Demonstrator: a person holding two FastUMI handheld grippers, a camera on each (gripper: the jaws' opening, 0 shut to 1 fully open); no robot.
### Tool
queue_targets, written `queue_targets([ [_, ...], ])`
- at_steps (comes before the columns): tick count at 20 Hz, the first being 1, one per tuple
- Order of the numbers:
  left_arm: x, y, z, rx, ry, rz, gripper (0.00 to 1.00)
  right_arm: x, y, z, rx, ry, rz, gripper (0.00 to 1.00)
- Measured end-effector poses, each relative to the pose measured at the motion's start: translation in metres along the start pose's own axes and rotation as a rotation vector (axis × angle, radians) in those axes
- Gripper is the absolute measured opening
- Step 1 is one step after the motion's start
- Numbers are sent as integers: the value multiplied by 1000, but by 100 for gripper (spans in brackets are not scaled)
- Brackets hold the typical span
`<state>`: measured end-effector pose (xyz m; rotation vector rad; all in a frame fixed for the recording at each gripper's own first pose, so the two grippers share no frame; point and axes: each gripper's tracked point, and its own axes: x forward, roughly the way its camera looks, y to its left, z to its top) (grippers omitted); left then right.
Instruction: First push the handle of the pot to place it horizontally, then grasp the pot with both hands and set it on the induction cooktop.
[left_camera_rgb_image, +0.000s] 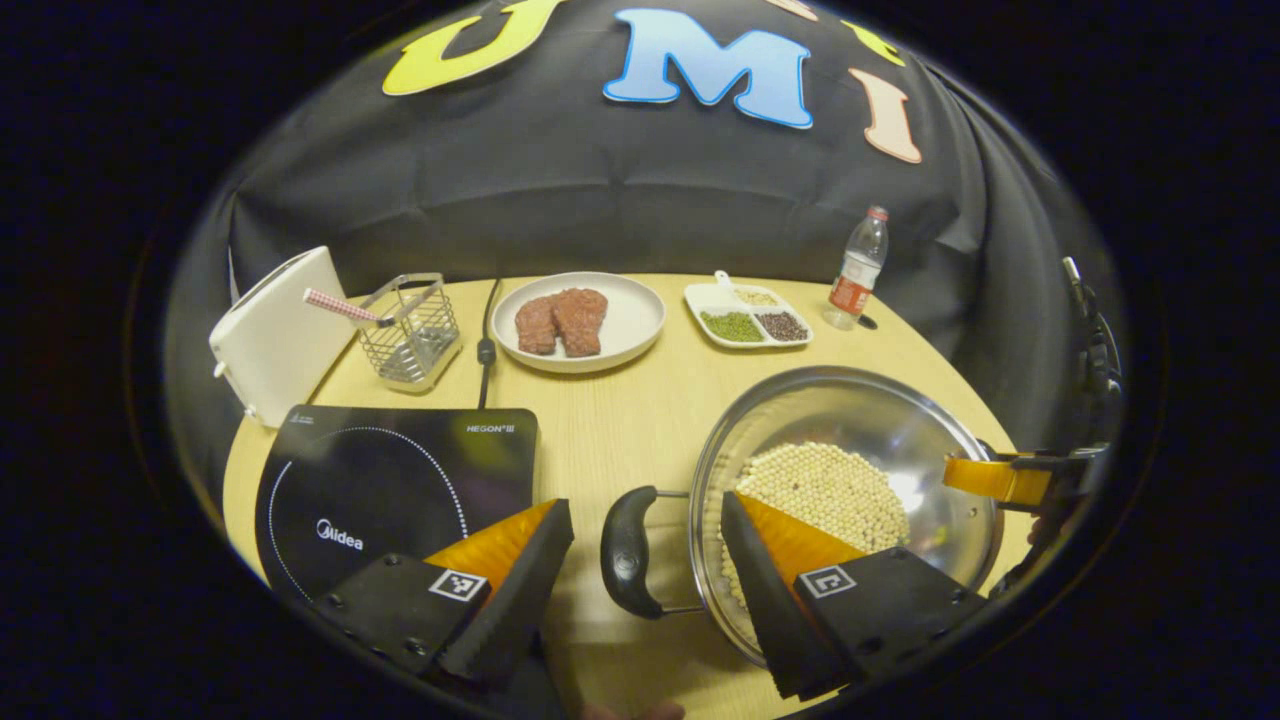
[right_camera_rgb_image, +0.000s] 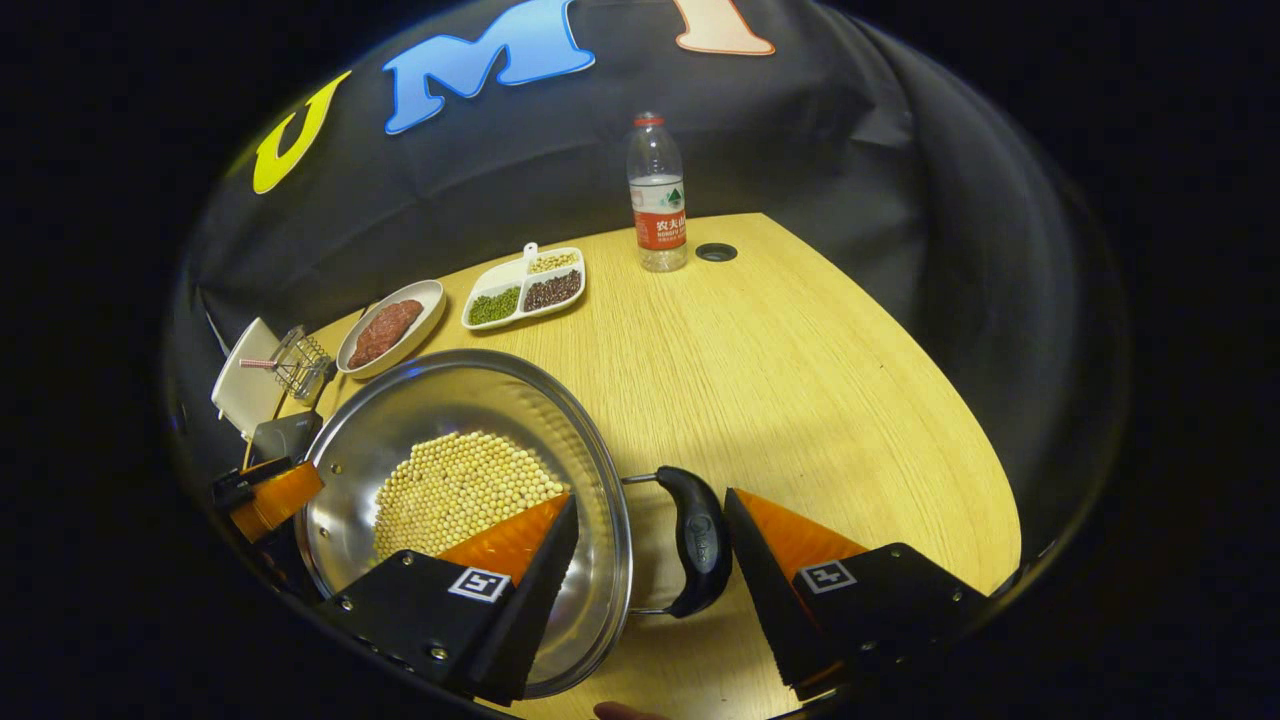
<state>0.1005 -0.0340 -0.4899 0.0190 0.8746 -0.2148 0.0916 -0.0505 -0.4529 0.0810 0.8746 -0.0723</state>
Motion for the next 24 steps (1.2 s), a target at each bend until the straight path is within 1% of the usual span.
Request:
queue_targets([
  [4, 6, -2, -14, 29, 48, -19, 99, 8, 2, -11, -1, 31, 7, 89],
  [5, 7, 0, -16, 39, 55, -17, 96, 10, 2, -14, 1, 37, 10, 89],
  [7, 8, 0, -22, 46, 80, -23, 97, 11, 1, -15, 2, 47, 11, 88],
  [8, 10, 1, -24, 54, 91, -22, 98, 13, -3, -17, 2, 52, -2, 86],
  [9, 9, 0, -26, 58, 95, -32, 90, 12, -5, -19, 14, 64, 3, 81],
  [10, 11, -4, -26, 63, 106, -48, 88, 15, -2, -22, 38, 73, 19, 76],
  [11, 11, -6, -28, 76, 112, -48, 81, 17, -2, -21, 61, 81, 36, 70],
  [12, 14, -5, -29, 95, 121, -45, 75, 18, 1, -22, 78, 85, 53, 68],
  [13, 12, -5, -28, 107, 124, -41, 77, 21, 1, -22, 89, 84, 58, 64],
  [14, 12, -6, -28, 102, 129, -41, 77, 18, 1, -22, 80, 89, 62, 61],
  [15, 11, -6, -29, 89, 134, -40, 77, 19, 0, -19, 93, 86, 60, 60],
  [16, 11, -6, -27, 77, 137, -41, 73, 17, 2, -21, 94, 91, 58, 57],
  [17, 11, -4, -28, 72, 137, -40, 70, 16, 3, -21, 89, 96, 56, 56],
  [18, 11, -4, -26, 72, 133, -40, 72, 16, 5, -19, 88, 97, 56, 56],
  [19, 9, -5, -24, 74, 126, -40, 68, 16, 6, -18, 88, 102, 57, 56],
  [20, 8, -5, -22, 75, 122, -40, 68, 12, 7, -17, 87, 104, 59, 56],
  [21, 5, -4, -21, 72, 117, -40, 64, 5, 6, -17, 82, 99, 61, 56],
  [22, 2, -2, -18, 70, 109, -40, 71, 1, 7, -15, 74, 95, 62, 56],
  [23, -3, 0, -16, 68, 100, -39, 68, -5, 10, -11, 69, 91, 61, 56],
  [24, -10, 3, -12, 65, 91, -37, 71, -11, 12, -7, 64, 85, 63, 56],
])
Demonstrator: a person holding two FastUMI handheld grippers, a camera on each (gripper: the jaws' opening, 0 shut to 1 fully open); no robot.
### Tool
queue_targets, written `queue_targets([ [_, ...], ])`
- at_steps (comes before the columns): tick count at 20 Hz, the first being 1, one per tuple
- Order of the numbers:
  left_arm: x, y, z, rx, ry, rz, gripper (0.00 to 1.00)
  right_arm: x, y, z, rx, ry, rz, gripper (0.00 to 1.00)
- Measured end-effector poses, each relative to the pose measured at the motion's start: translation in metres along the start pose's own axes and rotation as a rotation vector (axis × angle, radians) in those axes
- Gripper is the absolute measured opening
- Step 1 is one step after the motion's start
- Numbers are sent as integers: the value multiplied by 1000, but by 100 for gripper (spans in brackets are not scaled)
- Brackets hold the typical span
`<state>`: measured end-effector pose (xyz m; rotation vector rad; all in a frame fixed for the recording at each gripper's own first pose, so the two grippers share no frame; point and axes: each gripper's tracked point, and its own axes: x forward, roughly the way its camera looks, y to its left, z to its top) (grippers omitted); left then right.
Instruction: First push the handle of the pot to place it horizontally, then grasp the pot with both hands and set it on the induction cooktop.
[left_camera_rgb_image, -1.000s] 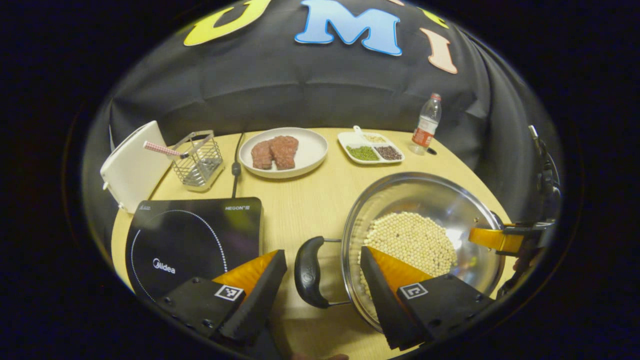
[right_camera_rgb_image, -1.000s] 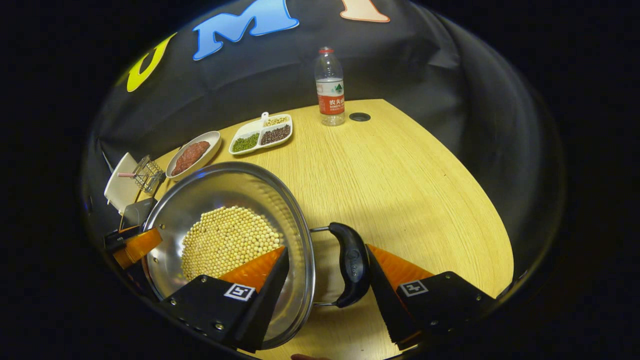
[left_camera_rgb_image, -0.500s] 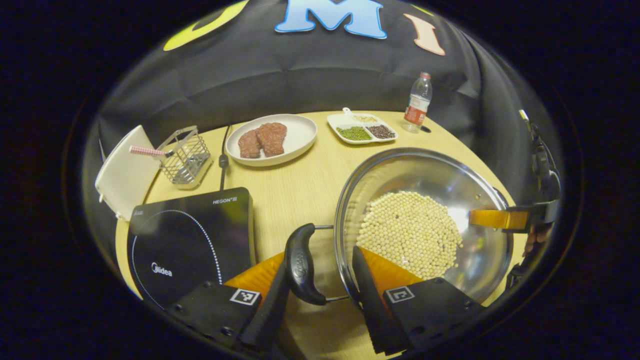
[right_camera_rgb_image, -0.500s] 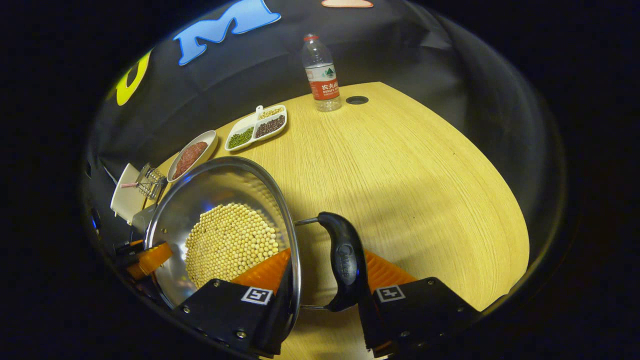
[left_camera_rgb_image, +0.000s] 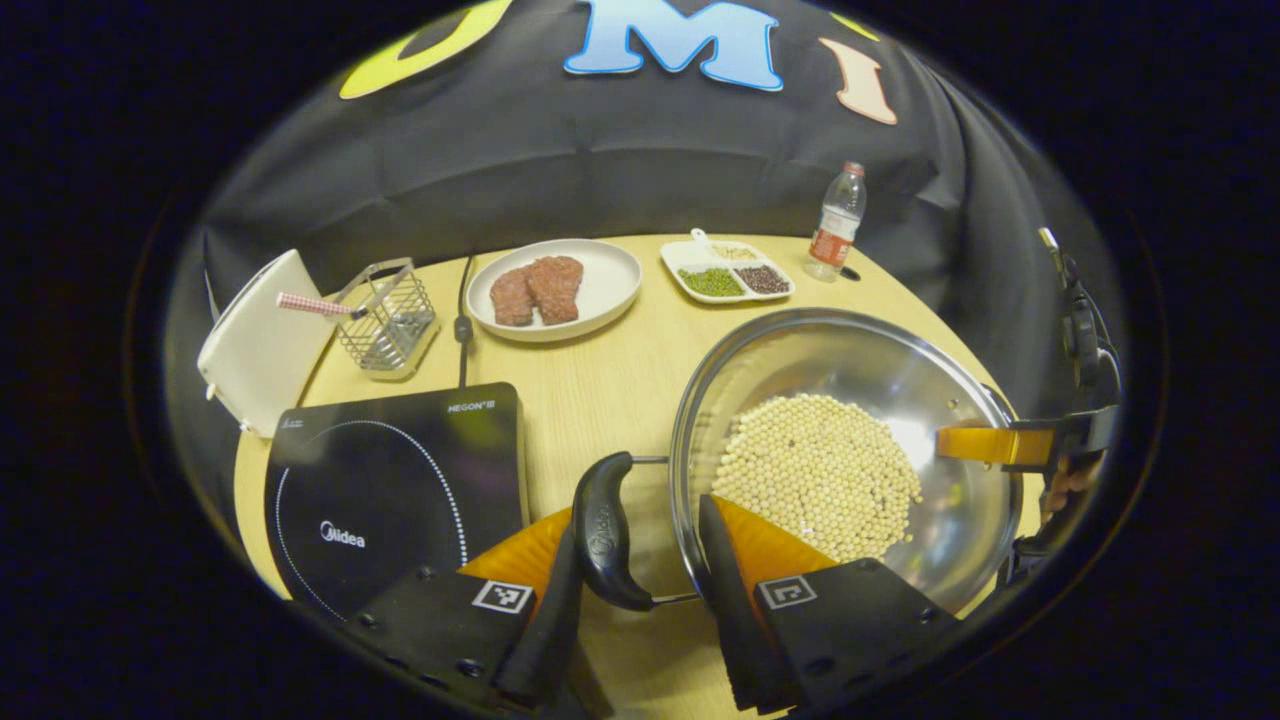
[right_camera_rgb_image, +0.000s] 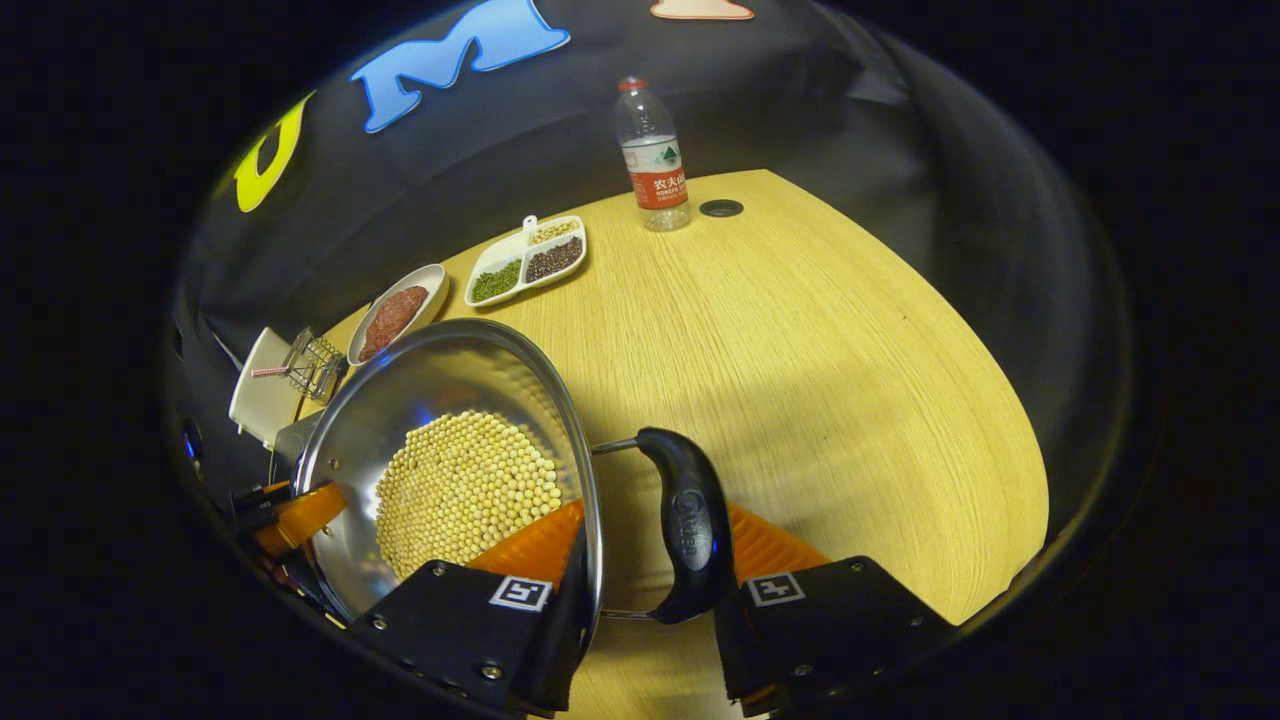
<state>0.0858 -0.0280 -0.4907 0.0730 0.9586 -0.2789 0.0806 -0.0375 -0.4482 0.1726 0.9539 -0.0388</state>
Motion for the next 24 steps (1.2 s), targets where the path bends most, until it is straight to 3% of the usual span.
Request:
queue_targets([
  [4, -39, 8, 17, -15, -42, 14, 64, -27, 20, 10, -13, -14, 15, 56],
  [12, -112, 64, 25, -53, -86, 72, 67, -67, 84, 10, -44, -31, 68, 56],
  [13, -119, 73, 23, -61, -87, 79, 64, -70, 93, 9, -54, -34, 74, 56],
  [24, -162, 172, 10, -83, -126, 153, 67, -68, 193, -14, -101, -13, 123, 56],
])
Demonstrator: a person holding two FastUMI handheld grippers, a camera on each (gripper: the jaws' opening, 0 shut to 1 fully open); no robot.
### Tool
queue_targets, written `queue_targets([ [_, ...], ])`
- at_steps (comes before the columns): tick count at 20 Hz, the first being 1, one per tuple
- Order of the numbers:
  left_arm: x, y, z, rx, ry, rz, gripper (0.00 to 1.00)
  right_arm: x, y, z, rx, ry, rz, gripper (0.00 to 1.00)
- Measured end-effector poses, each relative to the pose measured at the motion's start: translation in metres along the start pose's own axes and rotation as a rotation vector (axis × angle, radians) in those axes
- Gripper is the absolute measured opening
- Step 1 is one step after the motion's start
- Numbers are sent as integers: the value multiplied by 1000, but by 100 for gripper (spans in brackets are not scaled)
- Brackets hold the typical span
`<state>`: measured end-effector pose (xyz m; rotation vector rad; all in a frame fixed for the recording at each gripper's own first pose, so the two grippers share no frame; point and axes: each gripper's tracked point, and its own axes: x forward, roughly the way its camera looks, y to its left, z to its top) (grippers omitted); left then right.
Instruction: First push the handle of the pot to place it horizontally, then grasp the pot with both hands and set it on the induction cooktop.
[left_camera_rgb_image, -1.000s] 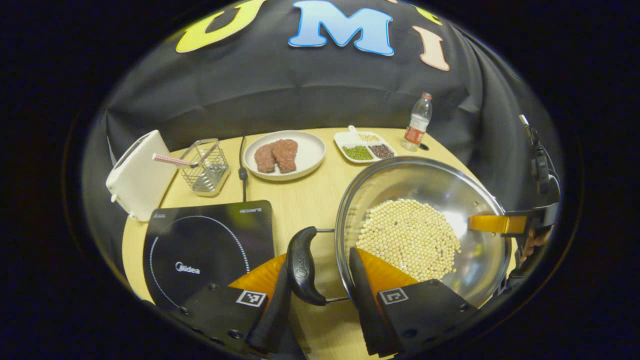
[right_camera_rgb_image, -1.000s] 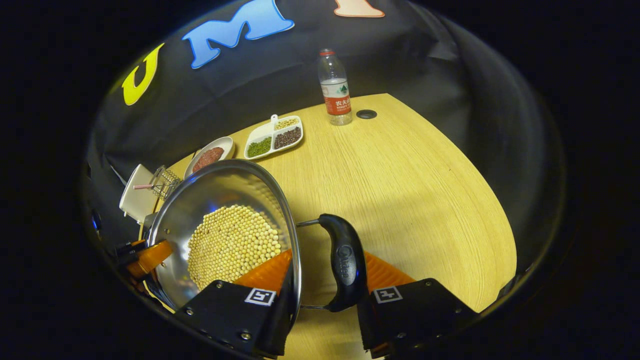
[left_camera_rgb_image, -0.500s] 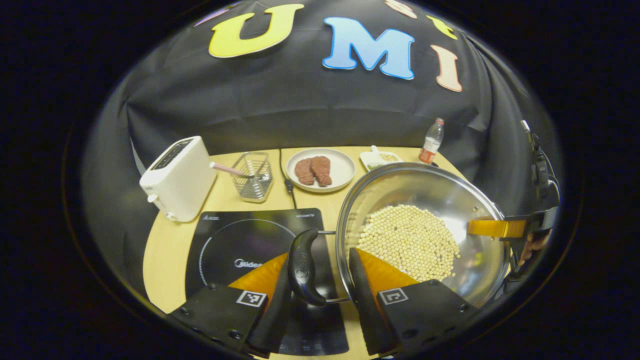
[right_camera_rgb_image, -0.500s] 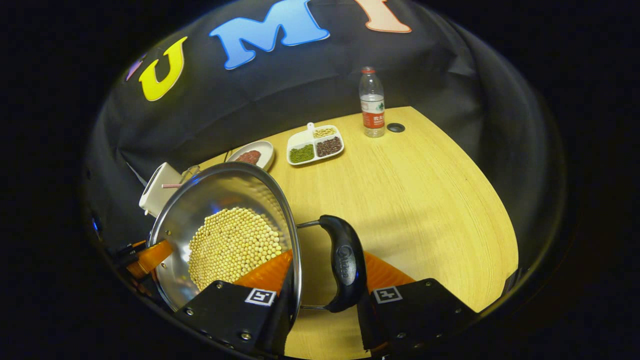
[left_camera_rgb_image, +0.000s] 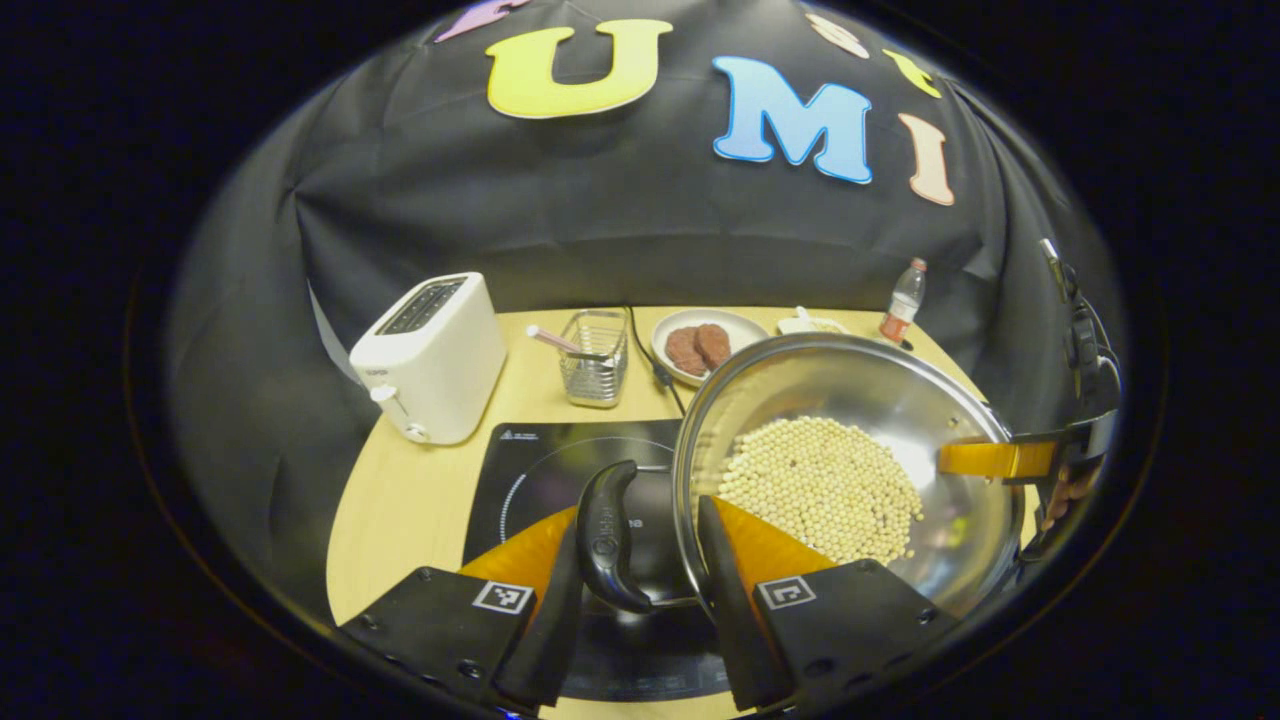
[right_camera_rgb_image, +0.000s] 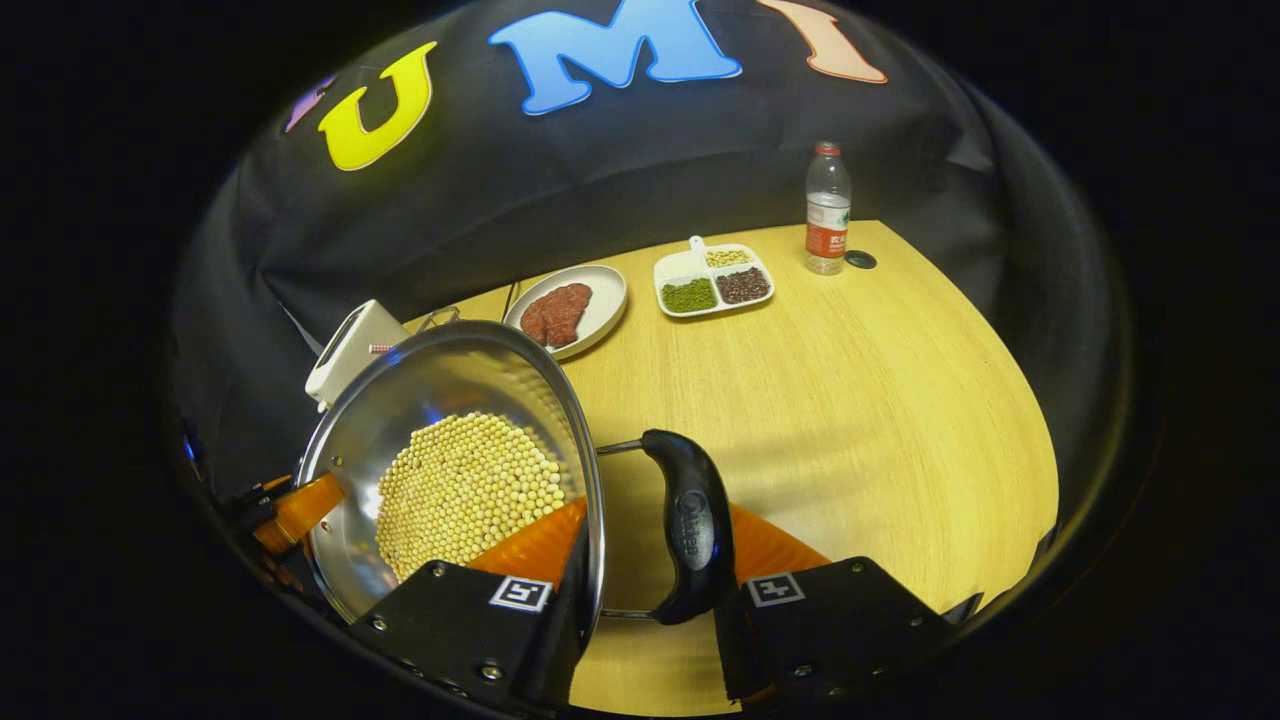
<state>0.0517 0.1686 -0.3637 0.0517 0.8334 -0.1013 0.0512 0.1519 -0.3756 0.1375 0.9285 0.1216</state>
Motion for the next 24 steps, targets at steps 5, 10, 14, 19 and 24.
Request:
queue_targets([
  [5, 0, 35, -1, -1, -4, 17, 64, 9, 30, 0, -17, -2, 2, 56],
  [10, 4, 67, -1, -4, -5, 33, 67, 23, 57, -4, -23, 11, -1, 56],
  [14, 11, 89, -3, -13, 4, 40, 64, 32, 74, -7, -28, 14, -9, 56],
  [19, 23, 112, -1, -3, 2, 46, 64, 46, 91, -9, -22, 19, -14, 56],
  [24, 37, 140, -3, 1, 8, 58, 67, 62, 113, -18, -13, 28, -24, 56],
])
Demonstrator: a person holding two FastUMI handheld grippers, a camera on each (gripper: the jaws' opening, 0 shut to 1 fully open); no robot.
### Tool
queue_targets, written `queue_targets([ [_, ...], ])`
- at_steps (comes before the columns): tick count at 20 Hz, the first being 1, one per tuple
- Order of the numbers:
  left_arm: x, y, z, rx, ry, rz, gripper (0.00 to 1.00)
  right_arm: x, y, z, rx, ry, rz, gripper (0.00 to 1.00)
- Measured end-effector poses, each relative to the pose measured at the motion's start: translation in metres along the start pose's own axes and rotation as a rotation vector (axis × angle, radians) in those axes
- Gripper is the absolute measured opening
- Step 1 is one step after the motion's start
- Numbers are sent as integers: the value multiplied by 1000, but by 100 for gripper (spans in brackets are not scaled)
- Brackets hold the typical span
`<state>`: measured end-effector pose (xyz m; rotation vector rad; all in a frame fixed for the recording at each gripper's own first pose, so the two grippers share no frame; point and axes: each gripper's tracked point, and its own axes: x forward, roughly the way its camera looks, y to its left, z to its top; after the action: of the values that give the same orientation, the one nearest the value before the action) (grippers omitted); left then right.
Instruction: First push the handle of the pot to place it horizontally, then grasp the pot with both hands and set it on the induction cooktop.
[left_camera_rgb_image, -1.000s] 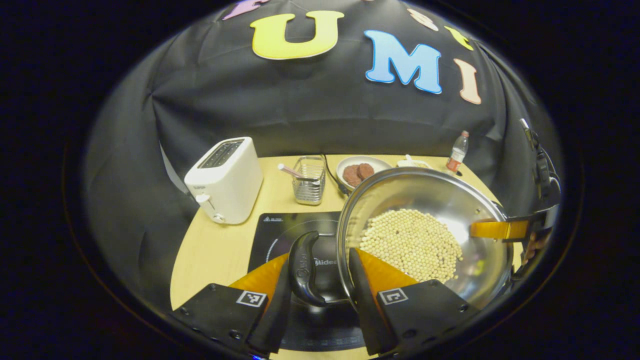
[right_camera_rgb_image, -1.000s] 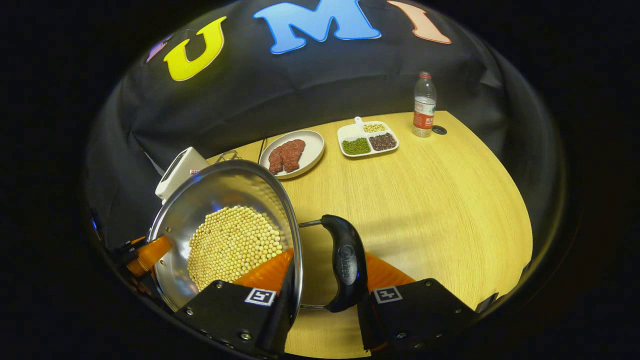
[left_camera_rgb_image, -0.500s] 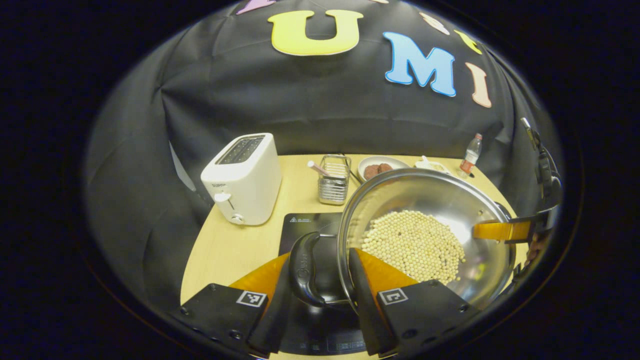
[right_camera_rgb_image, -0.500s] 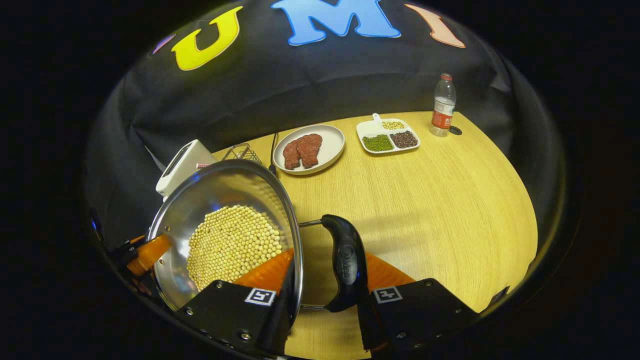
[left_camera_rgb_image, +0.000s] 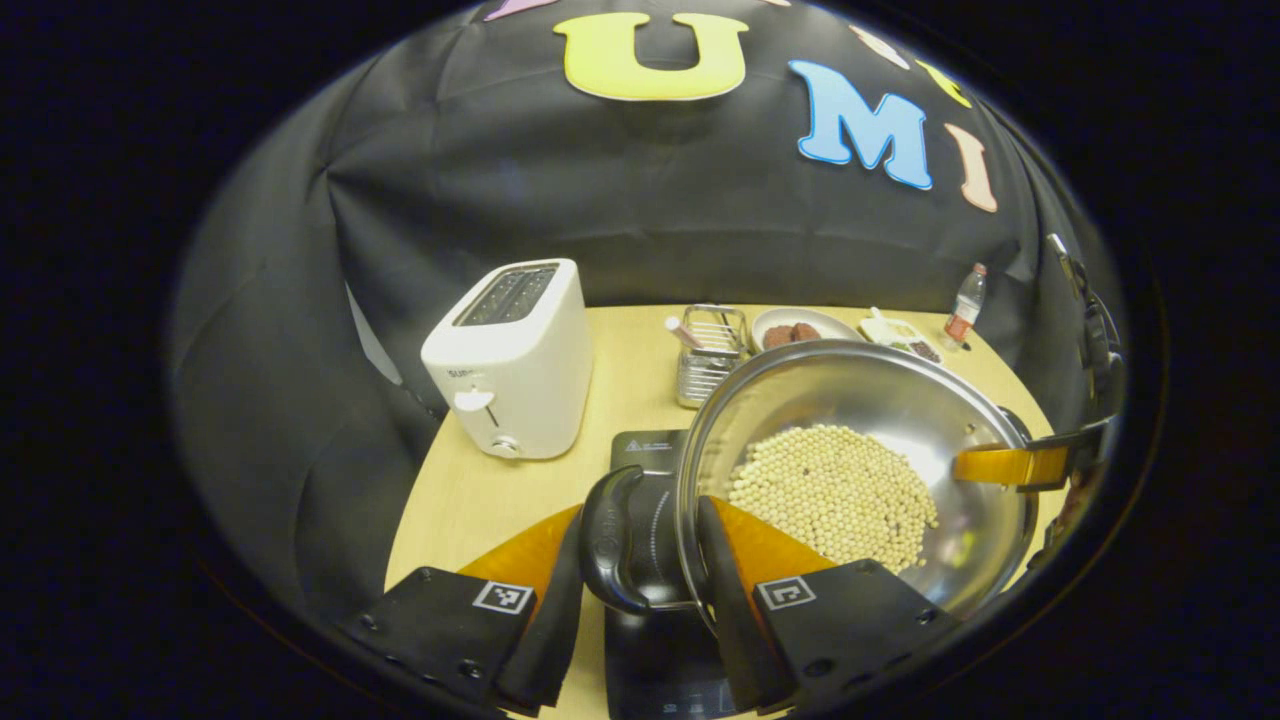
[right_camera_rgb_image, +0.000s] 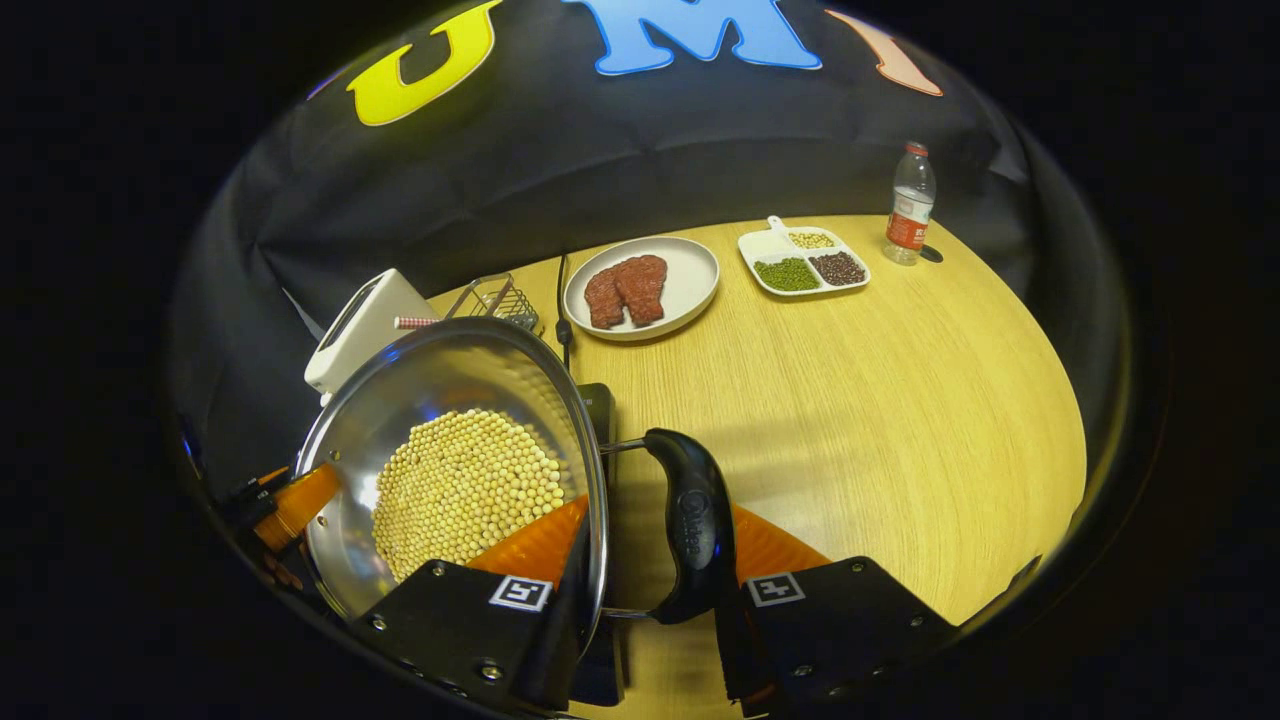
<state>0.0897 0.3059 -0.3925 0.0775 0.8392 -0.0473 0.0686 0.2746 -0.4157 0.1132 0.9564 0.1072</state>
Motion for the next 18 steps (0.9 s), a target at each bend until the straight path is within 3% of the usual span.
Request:
queue_targets([
  [15, 42, 24, -17, 2, 9, -31, 64, 20, 15, -17, 23, 13, -66, 56],
  [18, 45, 22, -19, -1, 10, -41, 67, 20, 13, -21, 30, 13, -82, 56],
])
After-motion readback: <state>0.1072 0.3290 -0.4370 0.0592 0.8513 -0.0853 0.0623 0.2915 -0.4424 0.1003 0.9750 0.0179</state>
